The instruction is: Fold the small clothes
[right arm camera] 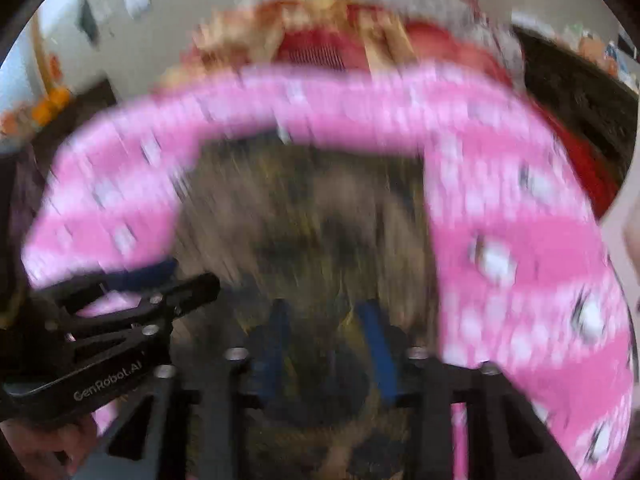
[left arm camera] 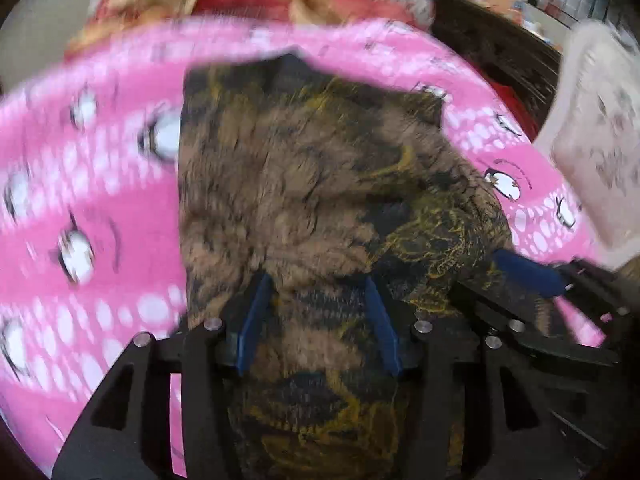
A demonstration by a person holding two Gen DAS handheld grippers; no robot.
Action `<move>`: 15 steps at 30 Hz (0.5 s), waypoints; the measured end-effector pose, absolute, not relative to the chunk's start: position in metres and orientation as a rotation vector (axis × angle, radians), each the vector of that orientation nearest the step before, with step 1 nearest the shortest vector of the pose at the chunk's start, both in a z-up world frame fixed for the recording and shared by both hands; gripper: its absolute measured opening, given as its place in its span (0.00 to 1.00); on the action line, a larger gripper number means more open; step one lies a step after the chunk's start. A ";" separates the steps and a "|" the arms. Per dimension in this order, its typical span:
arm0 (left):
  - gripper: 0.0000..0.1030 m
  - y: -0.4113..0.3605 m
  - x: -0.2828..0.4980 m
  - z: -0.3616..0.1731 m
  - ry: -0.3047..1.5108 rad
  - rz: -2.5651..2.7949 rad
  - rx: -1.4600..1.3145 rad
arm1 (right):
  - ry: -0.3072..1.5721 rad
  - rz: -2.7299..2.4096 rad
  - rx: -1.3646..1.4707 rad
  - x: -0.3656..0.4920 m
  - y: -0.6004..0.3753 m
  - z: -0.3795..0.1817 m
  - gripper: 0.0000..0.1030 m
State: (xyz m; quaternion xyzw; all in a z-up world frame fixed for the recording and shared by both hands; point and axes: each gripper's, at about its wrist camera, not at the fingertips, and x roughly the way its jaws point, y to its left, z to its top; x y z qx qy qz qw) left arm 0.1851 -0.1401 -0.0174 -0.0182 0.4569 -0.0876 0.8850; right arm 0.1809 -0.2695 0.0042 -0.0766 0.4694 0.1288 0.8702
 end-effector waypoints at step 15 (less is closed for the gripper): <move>0.58 -0.132 0.123 -0.022 0.906 -0.294 -0.082 | 0.893 0.248 -0.053 0.104 -0.303 -0.013 0.86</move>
